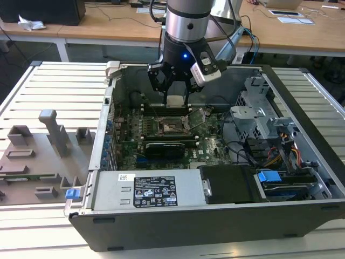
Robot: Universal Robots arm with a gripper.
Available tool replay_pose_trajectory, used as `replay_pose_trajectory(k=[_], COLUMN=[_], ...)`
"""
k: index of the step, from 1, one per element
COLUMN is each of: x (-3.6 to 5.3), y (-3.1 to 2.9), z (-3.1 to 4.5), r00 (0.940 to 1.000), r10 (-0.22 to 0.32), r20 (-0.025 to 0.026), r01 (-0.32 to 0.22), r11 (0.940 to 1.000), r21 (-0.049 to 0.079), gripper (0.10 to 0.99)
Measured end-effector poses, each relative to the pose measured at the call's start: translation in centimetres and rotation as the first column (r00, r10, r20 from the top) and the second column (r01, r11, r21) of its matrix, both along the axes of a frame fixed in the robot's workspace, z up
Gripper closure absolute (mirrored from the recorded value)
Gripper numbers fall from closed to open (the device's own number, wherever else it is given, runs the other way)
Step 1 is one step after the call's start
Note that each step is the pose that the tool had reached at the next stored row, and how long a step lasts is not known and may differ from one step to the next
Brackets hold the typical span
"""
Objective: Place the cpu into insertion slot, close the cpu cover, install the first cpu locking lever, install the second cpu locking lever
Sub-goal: 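Place the cpu into insertion slot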
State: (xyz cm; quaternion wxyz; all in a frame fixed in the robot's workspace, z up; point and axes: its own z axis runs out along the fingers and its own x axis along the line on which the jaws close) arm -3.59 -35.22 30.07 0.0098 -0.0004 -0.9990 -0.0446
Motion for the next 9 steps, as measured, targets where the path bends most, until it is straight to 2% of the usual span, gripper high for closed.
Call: replay_pose_trajectory(k=[9], x=[0.00], y=[0.00], z=[-0.93], r00=[1.0000], r10=[0.000], r20=[0.0000], r01=[0.000], r11=[1.0000], r21=[0.000], gripper=[0.541])
